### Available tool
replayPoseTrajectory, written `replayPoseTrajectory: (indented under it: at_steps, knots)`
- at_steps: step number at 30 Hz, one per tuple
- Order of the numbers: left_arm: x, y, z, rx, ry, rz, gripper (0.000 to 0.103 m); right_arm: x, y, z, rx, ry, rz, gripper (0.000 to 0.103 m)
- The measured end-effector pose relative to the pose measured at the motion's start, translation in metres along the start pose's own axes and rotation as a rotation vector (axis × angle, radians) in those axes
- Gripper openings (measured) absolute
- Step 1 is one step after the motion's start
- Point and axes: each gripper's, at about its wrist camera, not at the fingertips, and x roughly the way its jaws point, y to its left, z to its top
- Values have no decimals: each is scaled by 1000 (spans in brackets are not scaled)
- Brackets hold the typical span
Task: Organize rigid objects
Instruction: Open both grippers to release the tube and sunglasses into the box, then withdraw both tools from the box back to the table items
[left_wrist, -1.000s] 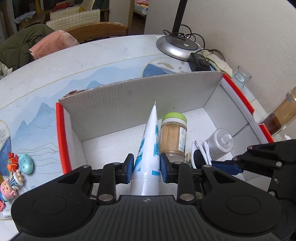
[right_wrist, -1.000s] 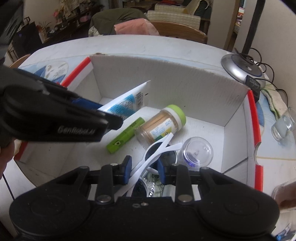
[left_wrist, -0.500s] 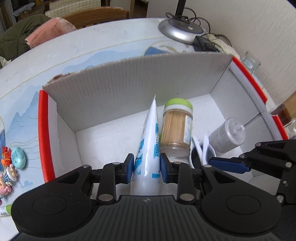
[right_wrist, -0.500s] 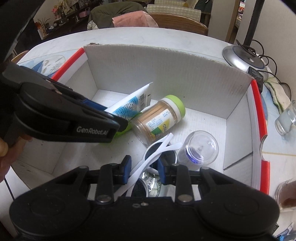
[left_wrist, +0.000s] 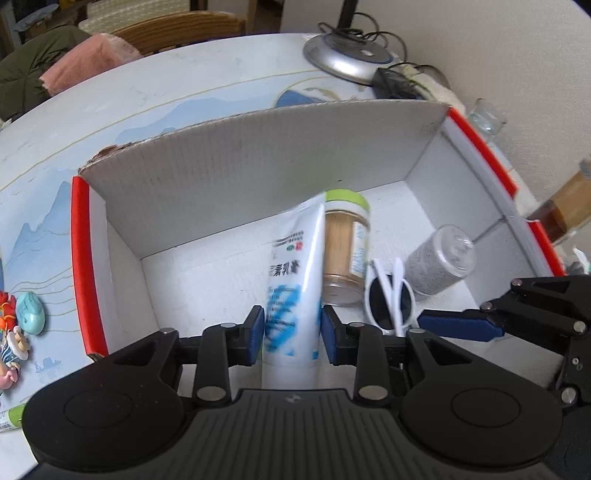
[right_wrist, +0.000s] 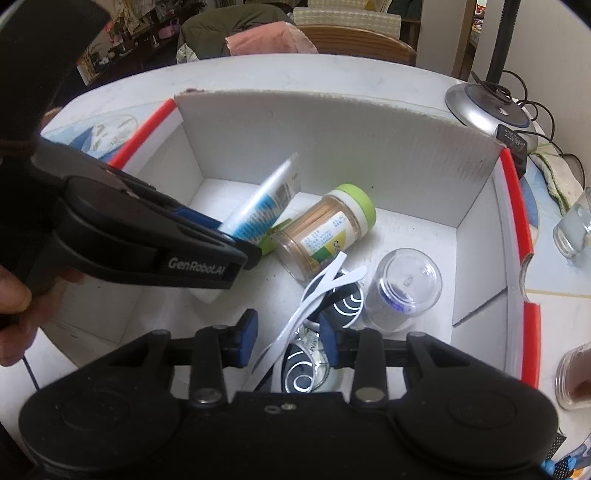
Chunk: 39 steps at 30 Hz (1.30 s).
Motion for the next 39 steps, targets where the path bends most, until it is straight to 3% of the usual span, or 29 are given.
replayPoseTrajectory:
  at_steps: [3, 11, 20, 24, 30, 33, 39]
  knots:
    - [-8, -2, -2, 6, -30, 0, 56, -6, 0, -1, 3, -11, 5, 42]
    - [-33, -1, -9, 18, -84, -19, 56, -25, 2, -1, 27, -48, -1, 44]
    - [-69, 4, -27, 9, -184, -36, 57, -46, 10, -4, 26, -91, 2, 56]
    - [-88, 8, -37, 12, -229, -34, 69, -56, 15, -6, 36, -111, -4, 66]
    - [-111, 17, -49, 23, -259, -43, 69, -69, 26, -7, 53, -139, -13, 76]
    - [-121, 26, -55, 25, -277, -53, 77, -74, 33, -6, 62, -153, -17, 80]
    - [-139, 48, -65, 22, -302, -65, 78, -82, 51, -5, 94, -180, -29, 90]
